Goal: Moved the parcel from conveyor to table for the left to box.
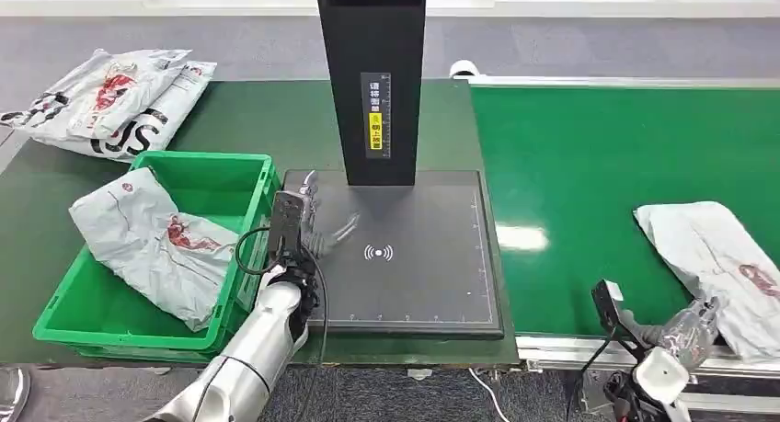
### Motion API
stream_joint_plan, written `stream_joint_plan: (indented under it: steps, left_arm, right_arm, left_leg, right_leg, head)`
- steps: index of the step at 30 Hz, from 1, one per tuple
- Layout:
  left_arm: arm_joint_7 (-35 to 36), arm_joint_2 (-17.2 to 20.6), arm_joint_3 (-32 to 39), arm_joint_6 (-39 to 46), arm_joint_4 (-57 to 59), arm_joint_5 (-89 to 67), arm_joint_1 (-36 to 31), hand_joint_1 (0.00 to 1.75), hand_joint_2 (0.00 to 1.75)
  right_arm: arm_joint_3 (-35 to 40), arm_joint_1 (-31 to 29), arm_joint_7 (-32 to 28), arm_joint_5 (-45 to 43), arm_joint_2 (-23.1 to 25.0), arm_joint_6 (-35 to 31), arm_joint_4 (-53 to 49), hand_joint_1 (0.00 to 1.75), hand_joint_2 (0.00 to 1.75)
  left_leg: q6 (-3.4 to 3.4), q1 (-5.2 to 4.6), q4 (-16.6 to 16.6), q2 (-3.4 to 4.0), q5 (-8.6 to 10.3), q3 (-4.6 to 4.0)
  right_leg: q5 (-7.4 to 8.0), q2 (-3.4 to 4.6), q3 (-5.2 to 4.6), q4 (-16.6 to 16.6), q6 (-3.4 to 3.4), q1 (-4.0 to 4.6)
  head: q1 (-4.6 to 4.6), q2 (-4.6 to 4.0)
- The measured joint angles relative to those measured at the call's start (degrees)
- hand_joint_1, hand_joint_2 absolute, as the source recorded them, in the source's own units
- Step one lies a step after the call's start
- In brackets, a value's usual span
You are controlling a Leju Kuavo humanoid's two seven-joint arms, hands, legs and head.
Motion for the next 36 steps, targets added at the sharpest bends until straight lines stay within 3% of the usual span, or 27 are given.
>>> stream_joint_plan:
  steps: [10, 16, 29, 36]
  left_arm:
    - [-0.3, 0.5, 0.0, -0.1, -0.6, 0.5, 0.7, 0.0, 1.75]
    - [-0.3, 1.0, 0.0, -0.2, -0.9, 1.1, 1.2, 0.0, 1.75]
    - [-0.1, 1.7, 0.0, -0.2, -1.3, 2.7, 1.8, 0.0, 1.75]
    - [-0.1, 1.9, 0.0, -0.2, -1.3, 3.3, 2.0, 0.0, 1.75]
  right_arm:
    - [1.6, -0.4, 3.2, 0.0, -0.9, 2.1, 2.7, 0.0, 1.75]
    - [4.5, -1.1, 8.0, 0.0, -0.9, 5.2, 3.1, 0.0, 1.75]
    - [9.3, -2.0, 7.1, 0.1, -1.9, 1.5, 3.3, 0.0, 1.75]
    - [13.4, -2.7, 10.2, 0.2, -1.9, 1.2, 3.3, 0.0, 1.75]
  left_leg:
    - [0.0, 0.0, 0.0, 0.0, 0.0, 0.0]
    - [0.0, 0.0, 0.0, 0.01, 0.01, 0.01]
    - [0.04, -0.01, 0.0, 0.0, 0.03, 0.01]
    - [0.04, -0.01, 0.0, 0.0, 0.03, 0.0]
  right_leg:
    - [0.0, 0.0, 0.0, 0.0, 0.0, 0.0]
    - [0.0, 0.01, 0.0, 0.0, 0.0, 0.01]
    - [0.01, 0.0, 0.01, 0.0, 0.02, -0.01]
    - [0.01, 0.0, 0.02, 0.0, 0.02, -0.01]
  head:
    - [0.0, 0.02]
    - [0.0, 0.02]
    - [0.0, 0.0]
    - [0.0, 0.02]
